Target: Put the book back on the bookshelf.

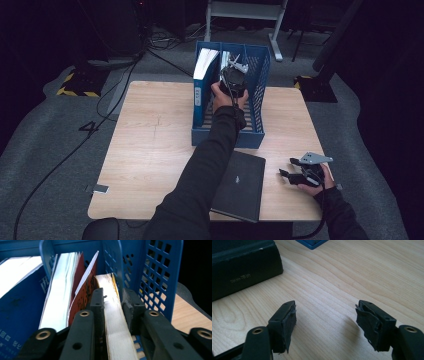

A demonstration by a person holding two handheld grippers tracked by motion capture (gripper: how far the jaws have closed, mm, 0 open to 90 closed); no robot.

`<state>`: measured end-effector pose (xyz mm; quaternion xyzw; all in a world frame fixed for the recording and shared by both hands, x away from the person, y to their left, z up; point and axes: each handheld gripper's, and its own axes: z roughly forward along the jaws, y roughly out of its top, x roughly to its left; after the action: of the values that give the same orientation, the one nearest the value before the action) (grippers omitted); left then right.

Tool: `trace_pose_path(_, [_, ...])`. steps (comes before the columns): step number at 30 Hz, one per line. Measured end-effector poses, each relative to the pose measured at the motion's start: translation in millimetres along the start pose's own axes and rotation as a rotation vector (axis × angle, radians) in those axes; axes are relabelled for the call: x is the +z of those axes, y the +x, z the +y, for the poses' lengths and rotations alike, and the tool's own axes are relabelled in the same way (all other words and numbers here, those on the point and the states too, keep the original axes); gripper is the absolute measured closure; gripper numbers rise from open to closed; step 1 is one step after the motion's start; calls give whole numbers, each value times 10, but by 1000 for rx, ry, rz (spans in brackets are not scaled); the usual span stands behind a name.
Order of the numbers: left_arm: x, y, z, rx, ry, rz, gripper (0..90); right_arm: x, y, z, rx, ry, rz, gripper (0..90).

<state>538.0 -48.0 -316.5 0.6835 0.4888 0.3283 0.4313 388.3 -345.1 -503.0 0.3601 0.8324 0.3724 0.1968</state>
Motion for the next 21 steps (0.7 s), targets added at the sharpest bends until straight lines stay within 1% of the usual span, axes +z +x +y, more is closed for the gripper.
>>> trace_pose_path(2, [-48,39,41,12,-1,-36,668,0,-1,0,2,-1,1,320])
trace_pose_path(3, [-74,46,56,14,-5,-42,659,0,0,0,3,-1,1,320])
trace_pose_path(4, [-98,58,69,21,-10,-53,631,-1,0,-1,1,-1,2,319])
trace_pose_path(5, [-123,66,81,37,-2,-52,613,-1,-1,-1,2,-1,2,319])
trace_pose_path(6, [-142,76,86,55,5,-55,621,-1,-1,-1,3,-1,0,320])
trace_pose_path(7, [-163,95,82,62,7,-59,633,-2,-2,-2,3,-1,0,320])
trace_pose_path(9, [-206,149,60,49,6,-86,618,-2,-2,-2,3,-1,0,320])
trace_pose_path(11, [-252,201,27,46,7,-120,608,-3,-1,-3,3,0,-1,320])
trace_pose_path(12, [-252,201,27,46,7,-120,601,-3,-1,-3,3,0,-1,320])
trace_pose_path(13, [-315,238,-11,65,-1,-153,592,-3,-3,-4,0,-1,-2,318])
trace_pose_path(14, [-352,248,-33,64,-14,-171,574,-4,-1,-5,4,0,-1,317])
trace_pose_path(15, [-390,253,-50,79,-15,-184,558,-4,-2,-5,4,0,-1,317])
trace_pose_path(16, [-390,253,-50,79,-15,-184,545,-4,-2,-5,4,0,-1,317])
trace_pose_path(17, [-424,254,-69,92,-14,-194,545,-4,-3,-5,5,0,-1,317])
trace_pose_path(18, [-465,259,-99,94,-12,-221,525,-4,-5,-6,3,1,0,316])
trace_pose_path(19, [-518,263,-143,104,-18,-238,508,-4,-5,-5,3,1,-1,315])
trace_pose_path(21, [-570,271,-191,119,-19,-263,496,-4,-3,-6,4,2,-1,316])
